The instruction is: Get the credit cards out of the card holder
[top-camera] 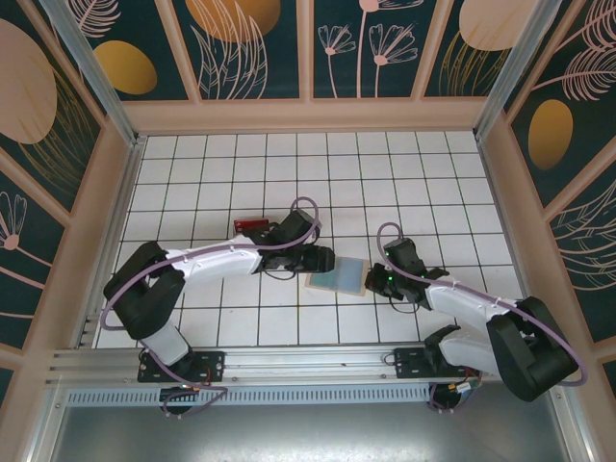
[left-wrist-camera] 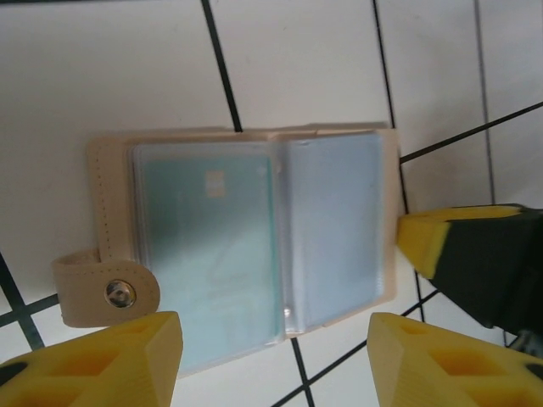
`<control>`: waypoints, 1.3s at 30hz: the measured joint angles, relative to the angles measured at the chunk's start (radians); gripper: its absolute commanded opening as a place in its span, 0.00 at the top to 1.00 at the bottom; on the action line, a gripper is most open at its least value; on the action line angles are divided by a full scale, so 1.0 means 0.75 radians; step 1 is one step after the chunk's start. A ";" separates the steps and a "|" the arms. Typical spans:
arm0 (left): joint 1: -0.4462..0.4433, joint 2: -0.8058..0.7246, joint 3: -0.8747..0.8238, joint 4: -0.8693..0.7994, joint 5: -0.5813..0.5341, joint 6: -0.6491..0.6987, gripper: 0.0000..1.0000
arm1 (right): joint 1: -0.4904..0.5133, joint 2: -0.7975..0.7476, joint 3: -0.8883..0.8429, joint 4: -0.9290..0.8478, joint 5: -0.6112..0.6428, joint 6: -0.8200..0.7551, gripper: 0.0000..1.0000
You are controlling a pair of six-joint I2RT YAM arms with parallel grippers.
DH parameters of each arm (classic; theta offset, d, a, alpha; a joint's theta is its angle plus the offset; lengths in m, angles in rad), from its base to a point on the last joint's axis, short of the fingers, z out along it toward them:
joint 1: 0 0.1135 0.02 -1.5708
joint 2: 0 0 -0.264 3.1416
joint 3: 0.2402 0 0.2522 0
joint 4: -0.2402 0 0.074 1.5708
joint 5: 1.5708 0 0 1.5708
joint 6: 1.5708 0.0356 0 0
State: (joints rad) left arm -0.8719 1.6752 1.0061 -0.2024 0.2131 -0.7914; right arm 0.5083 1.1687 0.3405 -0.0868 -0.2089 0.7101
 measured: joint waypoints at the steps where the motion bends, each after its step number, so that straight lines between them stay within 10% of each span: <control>1: 0.001 0.012 0.000 0.000 -0.001 0.000 0.41 | -0.001 0.000 0.000 0.001 -0.001 0.004 1.00; 39: -0.023 0.204 0.071 -0.030 0.045 0.046 0.40 | -0.001 0.012 -0.004 0.015 -0.002 0.014 1.00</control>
State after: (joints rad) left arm -0.8890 1.8282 1.0595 -0.2249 0.2466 -0.7570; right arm 0.5076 1.1774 0.3374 -0.0757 -0.2100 0.7208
